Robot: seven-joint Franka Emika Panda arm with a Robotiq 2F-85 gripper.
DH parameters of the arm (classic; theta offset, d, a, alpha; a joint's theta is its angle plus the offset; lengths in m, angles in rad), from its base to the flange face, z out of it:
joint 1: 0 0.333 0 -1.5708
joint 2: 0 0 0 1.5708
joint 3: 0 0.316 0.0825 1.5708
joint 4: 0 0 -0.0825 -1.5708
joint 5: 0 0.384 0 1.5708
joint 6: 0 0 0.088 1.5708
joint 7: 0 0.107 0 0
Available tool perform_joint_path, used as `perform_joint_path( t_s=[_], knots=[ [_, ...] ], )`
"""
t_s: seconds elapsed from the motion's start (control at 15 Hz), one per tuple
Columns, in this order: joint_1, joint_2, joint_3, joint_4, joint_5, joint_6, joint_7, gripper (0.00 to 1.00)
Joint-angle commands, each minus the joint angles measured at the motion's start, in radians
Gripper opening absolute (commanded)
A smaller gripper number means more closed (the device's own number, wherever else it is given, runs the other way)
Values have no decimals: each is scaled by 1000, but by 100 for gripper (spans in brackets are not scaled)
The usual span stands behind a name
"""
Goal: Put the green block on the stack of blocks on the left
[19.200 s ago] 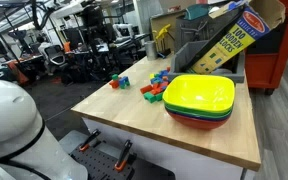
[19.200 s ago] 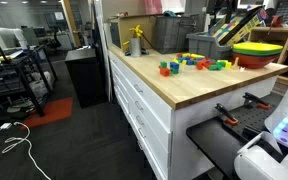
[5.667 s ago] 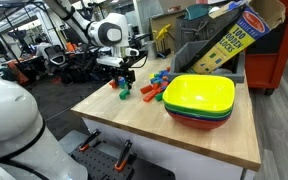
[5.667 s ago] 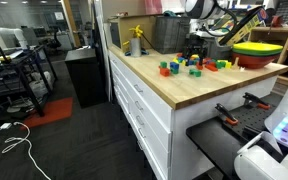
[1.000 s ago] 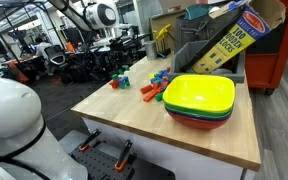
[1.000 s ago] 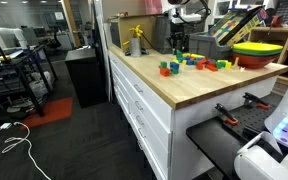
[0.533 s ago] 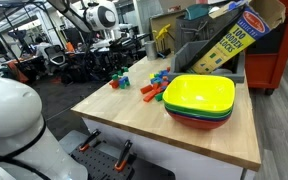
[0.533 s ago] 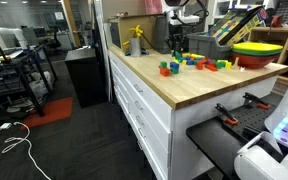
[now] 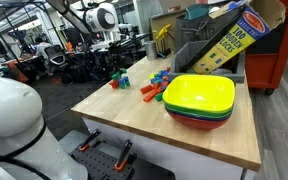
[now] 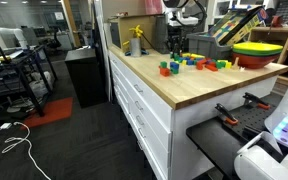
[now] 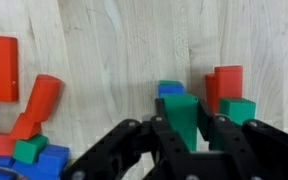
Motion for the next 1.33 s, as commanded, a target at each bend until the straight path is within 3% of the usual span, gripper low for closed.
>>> perform_joint_path(
  t_s=[0.0,1.27],
  knots=[
    [-7,-2,3,-5,30,-20,-41,9],
    [-11,13,-1,-10,36,-18,-58,9]
  ],
)
